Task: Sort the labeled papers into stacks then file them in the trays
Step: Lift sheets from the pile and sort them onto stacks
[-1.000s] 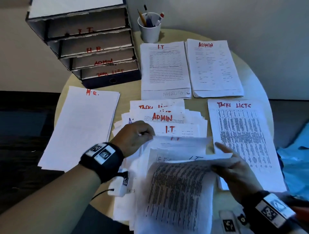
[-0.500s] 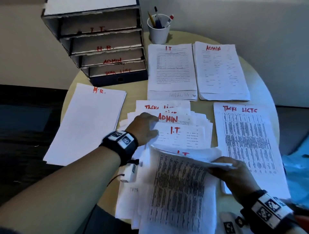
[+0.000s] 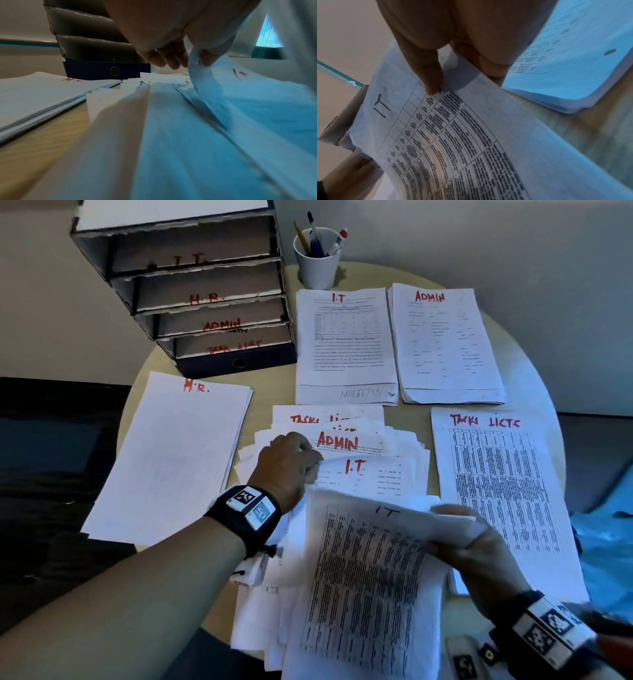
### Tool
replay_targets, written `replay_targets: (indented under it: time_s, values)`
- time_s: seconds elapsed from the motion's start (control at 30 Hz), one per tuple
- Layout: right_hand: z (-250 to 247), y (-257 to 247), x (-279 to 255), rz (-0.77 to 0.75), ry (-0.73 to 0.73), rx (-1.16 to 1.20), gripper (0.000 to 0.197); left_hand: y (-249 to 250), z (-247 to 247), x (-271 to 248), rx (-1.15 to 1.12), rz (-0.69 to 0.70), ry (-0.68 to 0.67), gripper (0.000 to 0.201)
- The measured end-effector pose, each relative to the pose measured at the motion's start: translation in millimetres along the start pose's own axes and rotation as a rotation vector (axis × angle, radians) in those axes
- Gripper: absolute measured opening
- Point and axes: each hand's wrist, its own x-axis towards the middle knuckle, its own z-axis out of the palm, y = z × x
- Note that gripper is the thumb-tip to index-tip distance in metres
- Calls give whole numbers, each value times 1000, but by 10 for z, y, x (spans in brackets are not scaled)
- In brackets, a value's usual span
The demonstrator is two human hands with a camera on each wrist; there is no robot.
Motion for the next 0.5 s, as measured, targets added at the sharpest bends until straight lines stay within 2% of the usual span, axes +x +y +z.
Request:
replay_targets:
  time_s: [0.07,0.17,0.23,0.33,0.43,0.47,0.5]
  values:
    - [-7,21,31,33,-7,94,70,23,-48,-48,-161,-65,-10,18]
    - [-33,54,45,39,-43,79,69,21,-151,-132,-359,-200,49,15]
    - [-22,55,10,0,-49,13,70,51,-233,-210,-388,-197,108,11]
    - [17,36,-23,-115,-23,-88,40,185,-363,-369,-401,-69,99,8]
    - [60,-17,-24,-176,-28,-131,14,295,-424,-537,-405,154,-55,13]
    - [67,-22,-26,-168,-45,-125,14,296,-420,-559,-433,159,-109,13]
    - [81,-37,-27,-146,-51,-119,17,293,-436,-550,-508,89,-143,12]
